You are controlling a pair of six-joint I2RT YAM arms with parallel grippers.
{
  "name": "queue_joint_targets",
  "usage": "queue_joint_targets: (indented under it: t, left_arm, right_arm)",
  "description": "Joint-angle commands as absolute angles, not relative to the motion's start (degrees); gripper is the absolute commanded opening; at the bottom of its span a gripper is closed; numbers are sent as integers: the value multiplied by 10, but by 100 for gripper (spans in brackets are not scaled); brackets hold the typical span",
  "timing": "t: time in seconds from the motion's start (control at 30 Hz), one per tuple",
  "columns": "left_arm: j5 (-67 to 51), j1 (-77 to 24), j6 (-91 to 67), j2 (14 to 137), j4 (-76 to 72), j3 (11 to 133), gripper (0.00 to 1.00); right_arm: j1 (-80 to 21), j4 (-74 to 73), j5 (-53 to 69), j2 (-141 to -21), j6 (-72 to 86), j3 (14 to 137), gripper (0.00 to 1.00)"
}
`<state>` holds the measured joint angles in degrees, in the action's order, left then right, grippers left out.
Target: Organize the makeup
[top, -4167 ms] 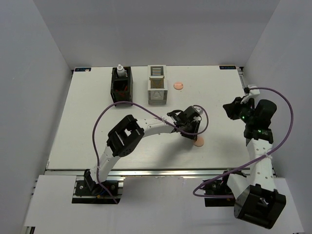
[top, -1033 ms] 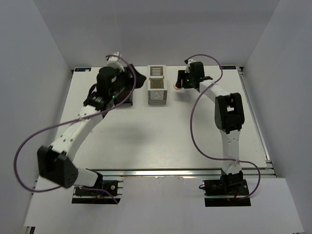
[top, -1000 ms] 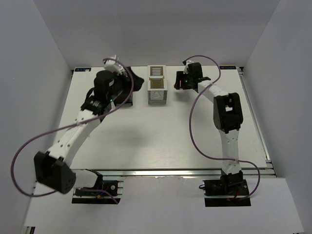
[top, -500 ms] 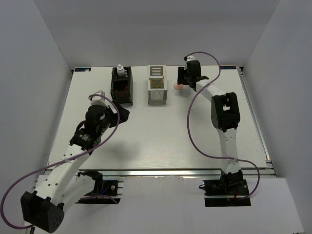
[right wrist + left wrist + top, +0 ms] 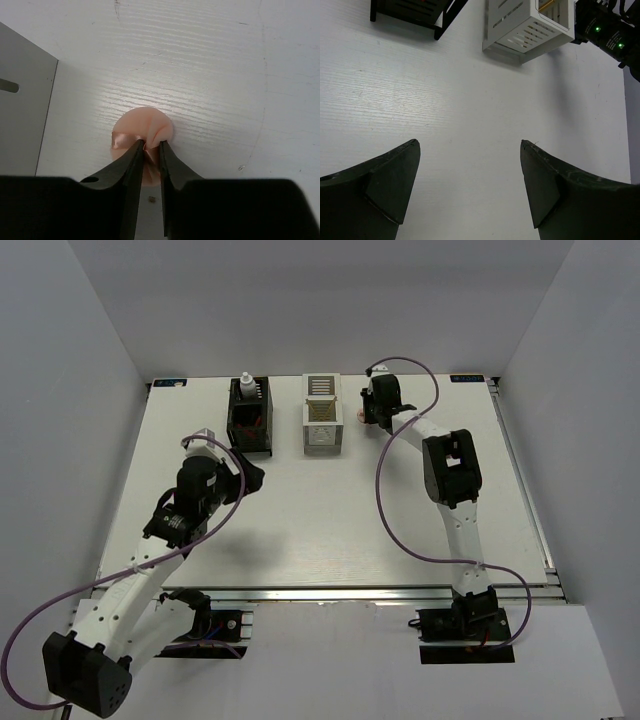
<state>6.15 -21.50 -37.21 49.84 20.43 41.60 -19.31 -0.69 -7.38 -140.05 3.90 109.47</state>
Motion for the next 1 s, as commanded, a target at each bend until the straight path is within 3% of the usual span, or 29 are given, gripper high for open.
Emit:
queue_joint_targets:
  t: [0.0,0.07,0.13,0.57,0.97]
  left_arm:
    - [76,-214,-378,480,215,405,91]
    - [77,-214,-381,475,214,402,91]
    - [76,-214,-382,472,213,396,91]
    - [71,-214,-414,446,187,347,91]
    - [69,-214,-424,430,178,326,91]
  right_arm:
    - [-192,4,-77,-1392,28,1081,22]
    - [-193,4,-61,-1385,28,1074,7]
    - [-193,1,-46,-1381,26,1071,0]
    - [-181,116,55,-1221,67,1043,0]
    - [-252,108,67,-1293,57,1179,0]
